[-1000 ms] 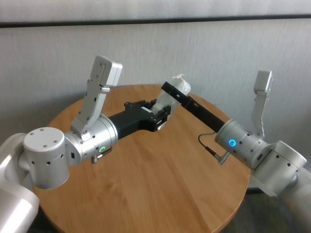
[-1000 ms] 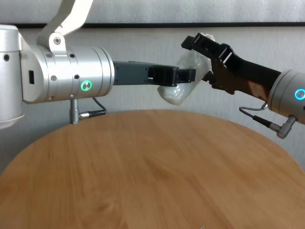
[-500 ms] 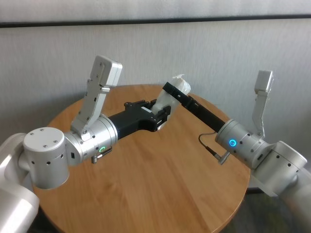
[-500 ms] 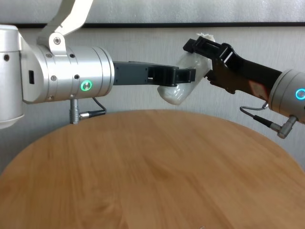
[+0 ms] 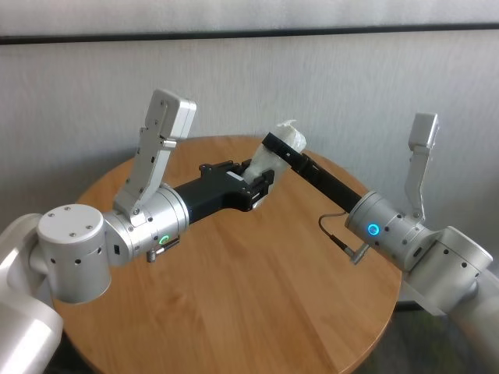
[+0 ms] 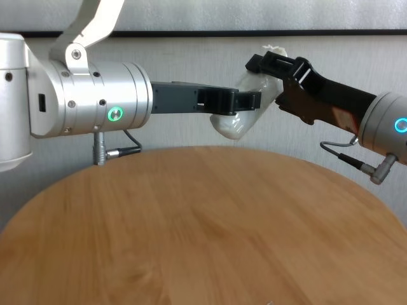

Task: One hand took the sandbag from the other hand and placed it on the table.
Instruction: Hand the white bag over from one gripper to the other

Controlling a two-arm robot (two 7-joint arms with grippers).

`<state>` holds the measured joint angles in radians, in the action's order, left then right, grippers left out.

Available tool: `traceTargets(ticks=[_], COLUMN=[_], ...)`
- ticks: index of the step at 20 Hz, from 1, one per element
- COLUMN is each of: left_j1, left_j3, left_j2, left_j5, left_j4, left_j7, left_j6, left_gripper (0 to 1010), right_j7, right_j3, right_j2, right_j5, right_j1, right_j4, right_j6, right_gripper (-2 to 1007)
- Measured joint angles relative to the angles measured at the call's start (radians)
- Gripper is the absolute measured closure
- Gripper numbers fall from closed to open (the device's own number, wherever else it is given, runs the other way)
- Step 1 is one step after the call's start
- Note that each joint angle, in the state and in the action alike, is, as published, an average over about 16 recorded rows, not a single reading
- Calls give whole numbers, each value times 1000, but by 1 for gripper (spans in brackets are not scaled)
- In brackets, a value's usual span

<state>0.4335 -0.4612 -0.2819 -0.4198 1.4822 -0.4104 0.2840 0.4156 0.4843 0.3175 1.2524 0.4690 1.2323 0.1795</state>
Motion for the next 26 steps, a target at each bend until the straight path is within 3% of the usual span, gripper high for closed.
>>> traceTargets(ticks=[16, 26], left_j1=[0, 0], left_j3=[0, 0], left_j2=[0, 0], left_j5=[0, 0], left_j4=[0, 0], left_j7=[0, 0], left_j6=[0, 0], left_gripper=[600, 553], right_j7=[-4, 0], right_j3=[1, 17], right_j2=[1, 9], right_j5=[8, 28], right_j1=[-1, 3], right_j4=[0, -1], right_j6=[-5, -11], right_gripper=[421, 421])
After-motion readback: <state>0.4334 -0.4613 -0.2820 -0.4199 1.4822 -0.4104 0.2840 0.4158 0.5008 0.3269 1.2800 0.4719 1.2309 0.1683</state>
